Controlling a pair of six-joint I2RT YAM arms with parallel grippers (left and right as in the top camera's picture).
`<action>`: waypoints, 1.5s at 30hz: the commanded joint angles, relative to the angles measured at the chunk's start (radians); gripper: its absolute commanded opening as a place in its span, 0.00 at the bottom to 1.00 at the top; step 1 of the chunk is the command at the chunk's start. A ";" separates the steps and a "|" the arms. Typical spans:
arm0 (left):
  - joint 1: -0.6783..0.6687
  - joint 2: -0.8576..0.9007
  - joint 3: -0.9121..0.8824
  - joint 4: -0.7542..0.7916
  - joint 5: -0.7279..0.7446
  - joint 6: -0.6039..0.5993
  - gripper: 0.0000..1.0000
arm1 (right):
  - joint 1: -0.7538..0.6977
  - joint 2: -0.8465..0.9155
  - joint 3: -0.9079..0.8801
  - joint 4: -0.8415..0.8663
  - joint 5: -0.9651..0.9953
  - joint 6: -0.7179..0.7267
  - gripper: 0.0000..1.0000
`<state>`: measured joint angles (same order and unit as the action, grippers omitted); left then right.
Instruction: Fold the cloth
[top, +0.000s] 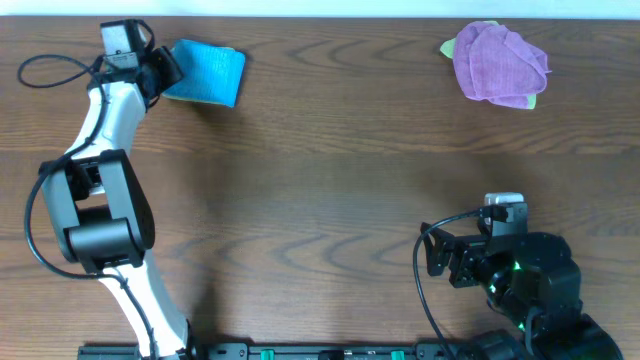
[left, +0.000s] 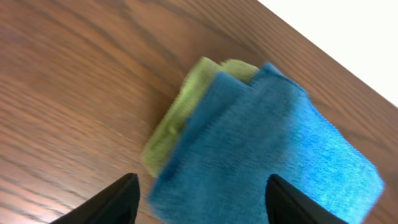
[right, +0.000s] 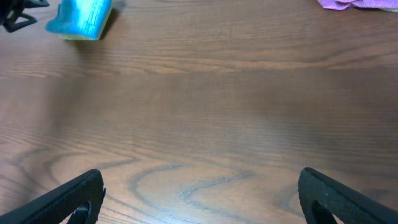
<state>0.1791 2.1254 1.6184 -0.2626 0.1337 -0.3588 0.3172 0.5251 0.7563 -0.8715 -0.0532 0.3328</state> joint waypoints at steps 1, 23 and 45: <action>0.025 0.023 0.015 -0.006 -0.012 0.019 0.71 | -0.010 -0.006 -0.003 -0.001 -0.004 0.014 0.99; -0.043 -0.233 0.015 -0.243 0.016 0.157 0.95 | -0.010 -0.006 -0.003 -0.001 -0.004 0.014 0.99; -0.083 -0.555 0.012 -0.545 0.037 0.147 0.95 | -0.010 -0.006 -0.003 -0.001 -0.004 0.014 0.99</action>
<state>0.1009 1.6325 1.6180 -0.7925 0.1829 -0.2237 0.3172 0.5251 0.7563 -0.8715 -0.0528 0.3328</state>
